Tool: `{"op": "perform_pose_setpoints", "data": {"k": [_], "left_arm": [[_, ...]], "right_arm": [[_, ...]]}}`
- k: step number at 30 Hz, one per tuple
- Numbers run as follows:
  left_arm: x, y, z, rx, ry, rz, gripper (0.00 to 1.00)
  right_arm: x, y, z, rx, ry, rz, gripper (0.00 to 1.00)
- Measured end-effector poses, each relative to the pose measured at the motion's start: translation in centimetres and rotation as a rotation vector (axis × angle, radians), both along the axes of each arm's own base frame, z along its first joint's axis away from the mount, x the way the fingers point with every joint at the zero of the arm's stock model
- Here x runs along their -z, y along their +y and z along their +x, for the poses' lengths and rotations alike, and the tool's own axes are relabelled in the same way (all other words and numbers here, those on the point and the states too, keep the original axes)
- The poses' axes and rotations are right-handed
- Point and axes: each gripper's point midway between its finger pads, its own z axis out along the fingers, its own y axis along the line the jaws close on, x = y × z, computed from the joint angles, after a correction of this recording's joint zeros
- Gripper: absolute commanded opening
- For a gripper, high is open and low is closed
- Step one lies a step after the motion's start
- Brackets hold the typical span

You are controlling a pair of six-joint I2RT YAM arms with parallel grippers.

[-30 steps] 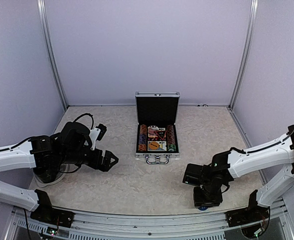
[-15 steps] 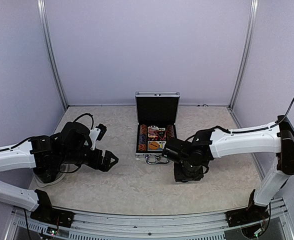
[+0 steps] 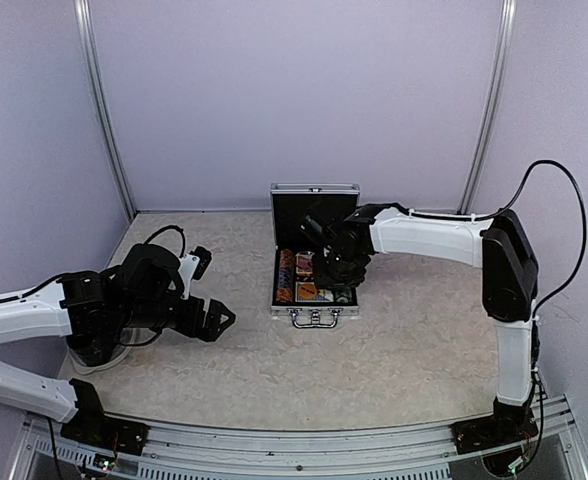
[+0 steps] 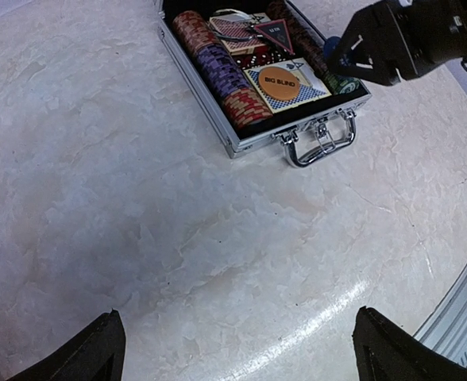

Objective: Pack up texas hold em set
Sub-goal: Place the small blind button in the poker case.

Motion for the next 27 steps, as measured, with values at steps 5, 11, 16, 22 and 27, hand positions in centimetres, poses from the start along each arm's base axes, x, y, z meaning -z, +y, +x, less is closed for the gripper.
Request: {"op": "perform_pose_setpoints", "data": {"k": [5, 11, 16, 22, 27], "left_arm": [[0.0, 0.2, 0.2, -0.014, -0.009, 0.008, 0.99], [0.0, 0.4, 0.3, -0.022, -0.014, 0.012, 0.99], [0.1, 0.5, 0.5, -0.031, -0.017, 0.022, 0.99], [0.1, 0.9, 1.5, -0.056, -0.005, 0.049, 0.99], [-4.0, 1.4, 4.9, -0.124, -0.057, 0.016, 0.99]], "right_arm": [[0.5, 0.6, 3.5, -0.025, -0.026, 0.009, 0.44], [1.7, 1.2, 4.9, -0.061, -0.016, 0.009, 0.45], [2.5, 1.4, 4.6, -0.079, 0.002, 0.010, 0.45], [3.6, 1.3, 4.0, -0.090, 0.027, 0.016, 0.47], [4.3, 1.6, 3.1, -0.109, 0.045, 0.013, 0.56]]}}
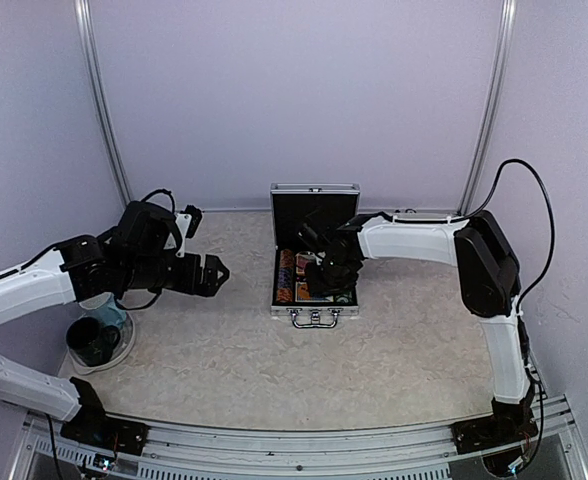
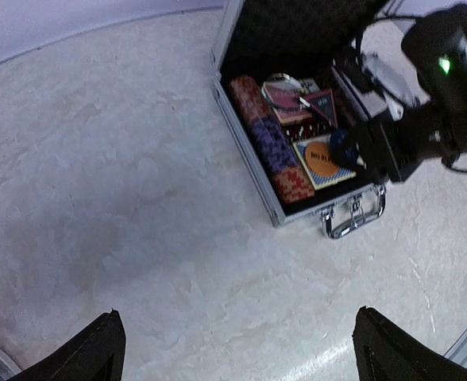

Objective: Pack up texas hold em set
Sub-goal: Place the small blind button in the poker case.

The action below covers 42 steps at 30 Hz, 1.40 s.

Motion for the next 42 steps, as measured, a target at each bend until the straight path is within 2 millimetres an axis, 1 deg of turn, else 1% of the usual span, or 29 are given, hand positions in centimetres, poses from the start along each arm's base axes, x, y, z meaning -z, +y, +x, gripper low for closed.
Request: {"op": "perform_pose_setpoints", "data": {"k": [3, 5, 7, 10, 13, 16, 18, 19, 21, 23, 25, 27, 29, 32, 35, 37, 39, 42], "left_arm": [[-3.1, 0.1, 2.2, -0.039, -0.041, -0.036, 0.99], [-4.4, -0.2, 3.4, -0.053, -0.053, -0.060, 0.99], [-5.0, -0.6, 4.5, -0.062, -0.055, -0.083, 0.99], [-4.4, -1.2, 5.4, -0.070, -0.027, -0.090, 0.99], [-3.6, -2.0, 6.4, -0.072, 0.006, -0.095, 0.99], [-3.2, -2.6, 7.1, -0.073, 0.016, -0.094, 0.99], [-3.2, -2.6, 7.3, -0.077, 0.013, -0.096, 0.99], [-3.2, -2.6, 7.4, -0.078, 0.011, -0.097, 0.99], [-3.4, -2.5, 7.7, -0.083, 0.001, -0.105, 0.99], [-3.2, -2.5, 7.8, -0.087, -0.004, -0.105, 0.99], [-2.9, -2.3, 7.8, -0.091, -0.003, -0.101, 0.99], [-2.6, -2.3, 7.7, -0.094, 0.000, -0.095, 0.99], [-2.5, -2.2, 7.8, -0.098, 0.000, -0.091, 0.99], [-2.3, -2.0, 7.8, -0.103, -0.003, -0.087, 0.99], [-2.0, -1.9, 7.8, -0.106, 0.000, -0.081, 0.99], [-1.9, -1.9, 7.7, -0.107, 0.002, -0.079, 0.99], [-1.8, -1.9, 7.7, -0.106, 0.002, -0.079, 0.99], [-1.9, -1.9, 7.7, -0.106, 0.002, -0.080, 0.99]], "right_arm": [[0.2, 0.2, -0.4, -0.007, 0.005, 0.000, 0.67], [0.0, 0.4, -0.4, -0.011, -0.002, 0.007, 0.74], [-0.6, 0.5, -0.4, -0.013, -0.010, 0.014, 0.78], [-1.6, 0.2, -0.3, -0.013, -0.029, 0.013, 0.80], [-2.8, -0.3, 0.1, -0.017, -0.051, -0.004, 0.75], [-4.6, -0.2, 1.4, -0.025, -0.098, -0.003, 0.64], [-6.8, 0.0, 3.1, -0.020, -0.157, 0.011, 0.60], [-7.1, -0.2, 3.6, -0.015, -0.167, 0.014, 0.59], [-8.8, 0.1, 5.7, -0.008, -0.221, 0.026, 0.56], [-9.7, 0.4, 7.6, -0.002, -0.265, 0.034, 0.53], [-9.4, 0.7, 8.9, -0.003, -0.283, 0.025, 0.51], [-8.3, 0.8, 9.6, -0.006, -0.283, 0.010, 0.50], [-6.6, 0.8, 9.9, -0.012, -0.267, -0.013, 0.49], [-5.5, 1.1, 10.2, -0.013, -0.270, -0.013, 0.49], [-5.1, 1.3, 10.4, -0.011, -0.280, -0.002, 0.47], [-4.3, 1.3, 10.3, -0.013, -0.276, -0.002, 0.46], [-3.0, 1.0, 9.9, -0.018, -0.254, -0.014, 0.41], [-0.5, 0.4, 9.1, -0.021, -0.220, -0.036, 0.40]]}}
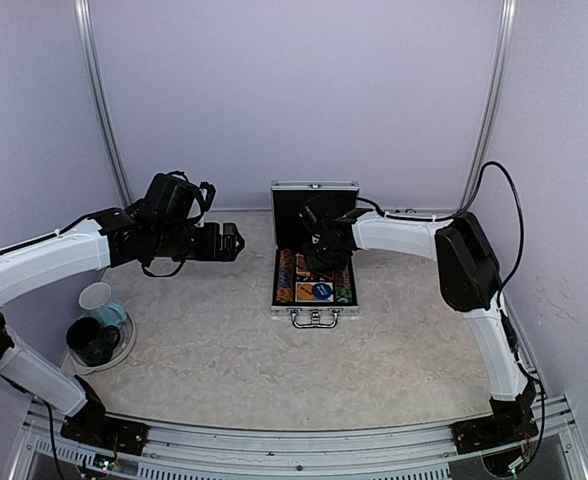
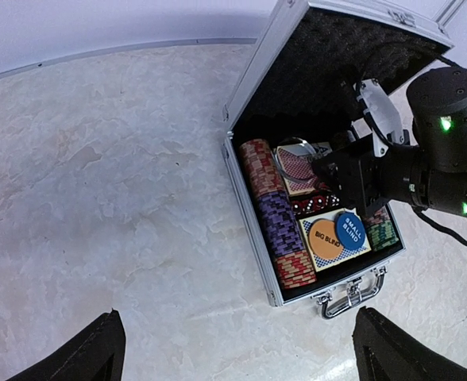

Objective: Pack up texas hold em set
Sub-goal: Close the chip case at the center of the board.

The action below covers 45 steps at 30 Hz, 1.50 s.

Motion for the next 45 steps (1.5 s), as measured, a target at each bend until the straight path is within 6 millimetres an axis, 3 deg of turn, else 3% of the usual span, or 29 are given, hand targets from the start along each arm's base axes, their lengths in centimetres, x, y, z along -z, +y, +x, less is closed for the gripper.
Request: {"op": "perform_pose_setpoints", "data": {"k": [10, 14, 17, 22, 26, 28, 31, 34, 38, 41, 45], "left_arm": [[-0.3, -0.1, 0.0, 0.002, -0.009, -0.010, 0.99], [-0.4, -0.1, 0.1, 0.000, -0.012, -0.012, 0.99], [-1.6, -0.2, 1.1, -0.013, -0.025, -0.020, 0.99], [-7.6, -1.5, 4.9, -0.043, -0.145, -0.103, 0.99], [-12.2, -1.6, 8.7, -0.078, -0.290, -0.200, 0.99], [-13.3, -1.4, 10.9, -0.084, -0.337, -0.241, 0.99], [-14.1, -2.2, 15.1, -0.050, -0.394, -0.316, 0.99], [-13.3, -4.1, 19.3, 0.018, -0.412, -0.378, 0.99], [-9.3, -7.7, 23.9, 0.107, -0.372, -0.429, 0.99], [-5.7, -9.8, 26.2, 0.153, -0.324, -0.456, 0.96], [-1.2, -11.0, 26.9, 0.186, -0.224, -0.503, 0.95]], "right_arm": [[-0.3, -0.3, -0.4, 0.002, -0.038, 0.028, 0.41], [-0.8, -0.8, -0.6, 0.002, -0.037, 0.010, 0.51], [-2.3, -0.9, -0.7, -0.004, -0.055, 0.013, 0.59], [-7.6, -1.7, -2.4, -0.034, -0.101, 0.077, 0.64], [-13.3, -3.4, -5.7, -0.063, -0.150, 0.179, 0.66], [-15.5, -4.6, -7.8, -0.069, -0.172, 0.231, 0.66], [-16.2, -6.8, -10.6, -0.058, -0.172, 0.268, 0.65], [-14.0, -9.0, -13.3, -0.043, -0.126, 0.255, 0.65], [-9.4, -10.7, -15.6, -0.026, -0.034, 0.199, 0.65], [-7.0, -11.6, -17.0, -0.017, 0.022, 0.182, 0.65], [-7.2, -11.7, -17.6, -0.016, 0.020, 0.209, 0.61]]}}
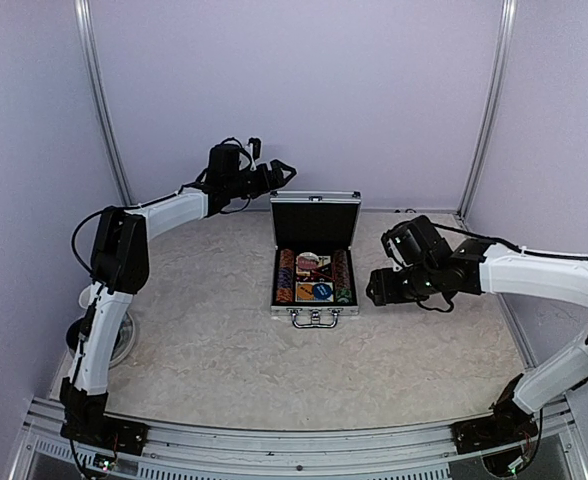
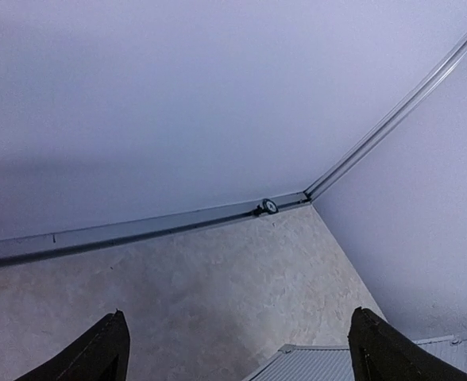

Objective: Pack up texas hold em set
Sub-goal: Close the chip case at the center of the board, then press the middle-side button of the box on the chip case.

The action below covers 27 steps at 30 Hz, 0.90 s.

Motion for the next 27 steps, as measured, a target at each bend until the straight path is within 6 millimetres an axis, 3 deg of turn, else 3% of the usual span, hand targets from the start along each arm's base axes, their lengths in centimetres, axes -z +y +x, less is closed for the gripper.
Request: {"op": "perform_pose_setpoints", "data": {"k": [3, 6, 11, 14, 17, 21, 24, 27], "left_arm": [[1.8, 0.2, -0.2, 0.023, 0.053, -0.022, 0.95], [2.6, 0.2, -0.6, 0.040, 0.069, -0.038, 0.95], [3.7, -0.2, -1.3, 0.060, 0.095, -0.041, 0.99], [3.4, -0.6, -1.8, 0.076, 0.094, -0.039, 0.99], [3.3, -0.5, -3.3, 0.084, 0.108, -0.022, 0.99], [2.4, -0.6, -5.5, 0.076, 0.105, 0.008, 0.92], [2.7, -1.0, -8.1, 0.070, 0.117, 0.048, 0.85], [4.4, -1.9, -11.5, 0.070, 0.135, 0.113, 0.72]], "right_arm": [[-0.3, 0.7, 0.4, -0.007, -0.019, 0.033, 0.53], [0.9, 1.8, 1.1, -0.021, -0.013, 0.046, 0.48], [5.7, 3.2, 2.1, -0.040, 0.055, -0.004, 0.45], [7.8, 3.2, 1.7, -0.043, 0.113, -0.040, 0.45], [7.4, 2.1, -0.3, -0.031, 0.120, -0.021, 0.44], [5.3, 0.6, -2.0, -0.020, 0.079, 0.026, 0.46], [4.2, 1.6, -1.7, -0.032, 0.034, 0.071, 0.53], [4.6, 3.4, -2.1, -0.076, 0.021, 0.109, 0.56]]}}
